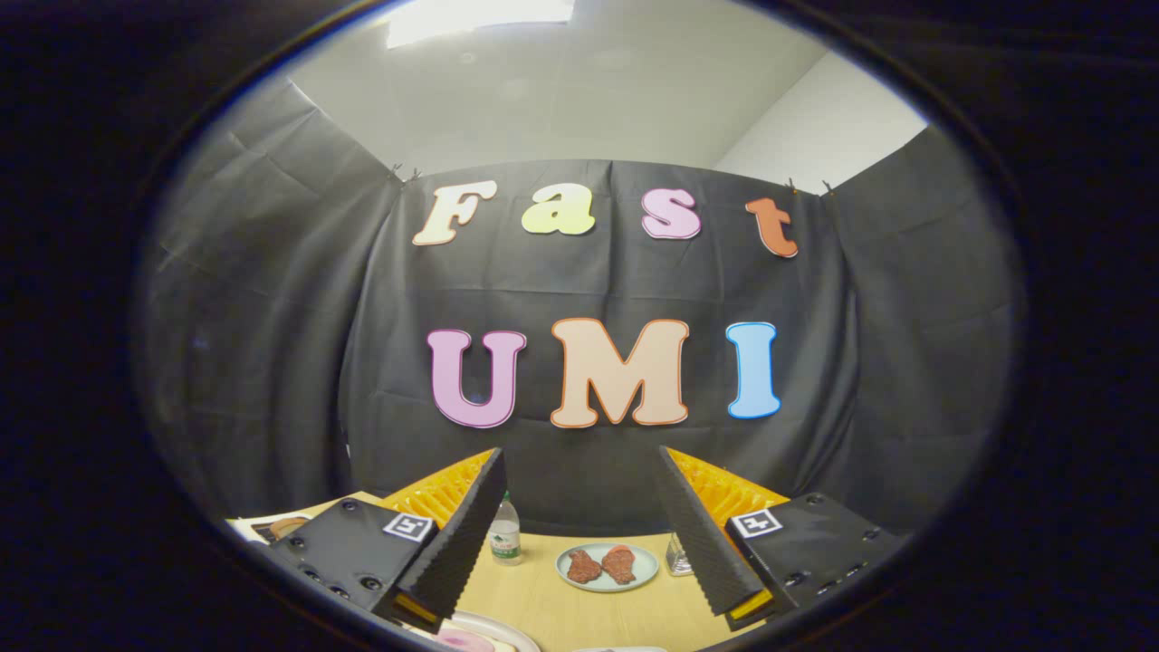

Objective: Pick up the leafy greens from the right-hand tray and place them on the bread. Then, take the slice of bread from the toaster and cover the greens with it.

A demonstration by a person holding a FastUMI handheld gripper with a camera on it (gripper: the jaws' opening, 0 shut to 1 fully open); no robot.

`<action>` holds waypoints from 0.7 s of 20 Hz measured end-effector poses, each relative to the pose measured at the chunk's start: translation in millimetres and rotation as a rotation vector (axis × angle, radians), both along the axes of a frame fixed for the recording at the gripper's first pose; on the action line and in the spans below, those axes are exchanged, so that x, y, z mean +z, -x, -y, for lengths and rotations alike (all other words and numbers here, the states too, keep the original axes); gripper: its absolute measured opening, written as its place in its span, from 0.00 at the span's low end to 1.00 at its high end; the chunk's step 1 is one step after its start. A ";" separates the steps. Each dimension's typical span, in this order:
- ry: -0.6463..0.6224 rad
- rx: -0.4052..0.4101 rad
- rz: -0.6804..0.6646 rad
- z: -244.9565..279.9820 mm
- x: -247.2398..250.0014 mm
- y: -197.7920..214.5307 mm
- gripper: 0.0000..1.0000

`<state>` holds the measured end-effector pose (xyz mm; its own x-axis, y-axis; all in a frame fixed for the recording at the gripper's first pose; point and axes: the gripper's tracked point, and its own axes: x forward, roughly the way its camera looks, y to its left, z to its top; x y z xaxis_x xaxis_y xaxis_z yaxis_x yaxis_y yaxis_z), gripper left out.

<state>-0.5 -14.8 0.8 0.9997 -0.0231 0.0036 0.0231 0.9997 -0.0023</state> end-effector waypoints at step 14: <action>0.033 0.124 -0.026 5.0 -16.0 15.6 1.00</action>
<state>-16.2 -19.8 -15.2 0.9946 0.1008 -0.0233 -0.1016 0.9942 -0.0345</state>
